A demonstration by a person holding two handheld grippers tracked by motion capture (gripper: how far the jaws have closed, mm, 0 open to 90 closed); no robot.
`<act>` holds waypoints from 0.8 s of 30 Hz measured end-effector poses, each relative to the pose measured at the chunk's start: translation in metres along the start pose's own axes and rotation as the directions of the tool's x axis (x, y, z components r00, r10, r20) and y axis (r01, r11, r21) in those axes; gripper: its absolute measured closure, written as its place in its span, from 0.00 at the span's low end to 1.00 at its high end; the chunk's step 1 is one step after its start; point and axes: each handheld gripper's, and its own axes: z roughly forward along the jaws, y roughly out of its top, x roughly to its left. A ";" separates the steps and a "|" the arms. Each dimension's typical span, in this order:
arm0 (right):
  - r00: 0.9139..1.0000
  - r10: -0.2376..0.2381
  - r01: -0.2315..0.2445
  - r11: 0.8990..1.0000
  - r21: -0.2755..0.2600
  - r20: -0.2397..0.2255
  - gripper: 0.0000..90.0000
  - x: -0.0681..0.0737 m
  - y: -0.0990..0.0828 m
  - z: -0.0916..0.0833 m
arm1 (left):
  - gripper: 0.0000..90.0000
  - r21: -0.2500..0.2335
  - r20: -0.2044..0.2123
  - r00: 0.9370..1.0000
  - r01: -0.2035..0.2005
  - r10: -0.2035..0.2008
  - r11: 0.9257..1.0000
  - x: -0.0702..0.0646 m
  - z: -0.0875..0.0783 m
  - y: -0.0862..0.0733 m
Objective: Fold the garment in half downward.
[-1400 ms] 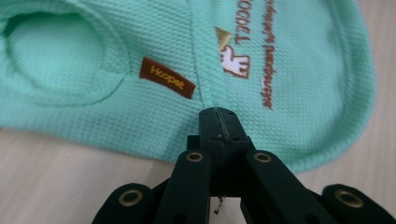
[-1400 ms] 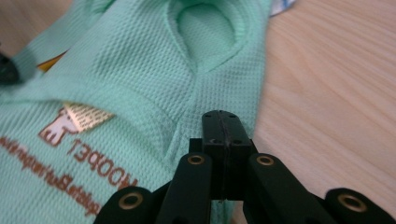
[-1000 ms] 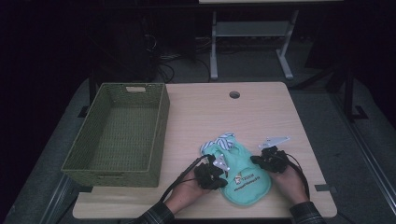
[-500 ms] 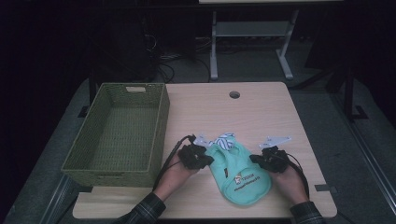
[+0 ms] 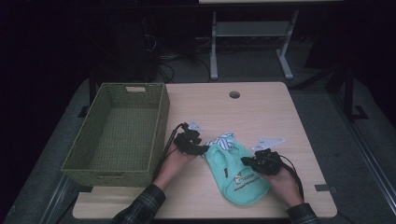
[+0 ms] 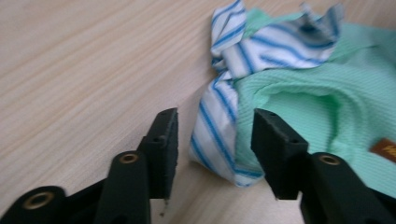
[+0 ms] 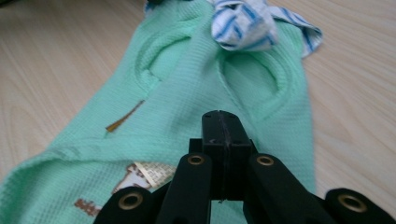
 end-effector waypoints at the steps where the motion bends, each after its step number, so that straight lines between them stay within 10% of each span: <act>1: 1.000 -0.010 0.010 1.000 0.000 -0.005 1.00 0.002 0.001 0.001 | 0.54 -0.005 0.009 1.000 0.004 -0.004 1.000 0.001 0.001 0.000; 24: 0.999 -0.043 0.045 0.998 0.052 -0.031 1.00 0.011 0.011 0.040 | 0.88 0.041 0.032 0.998 -0.050 0.049 0.998 -0.006 0.014 -0.004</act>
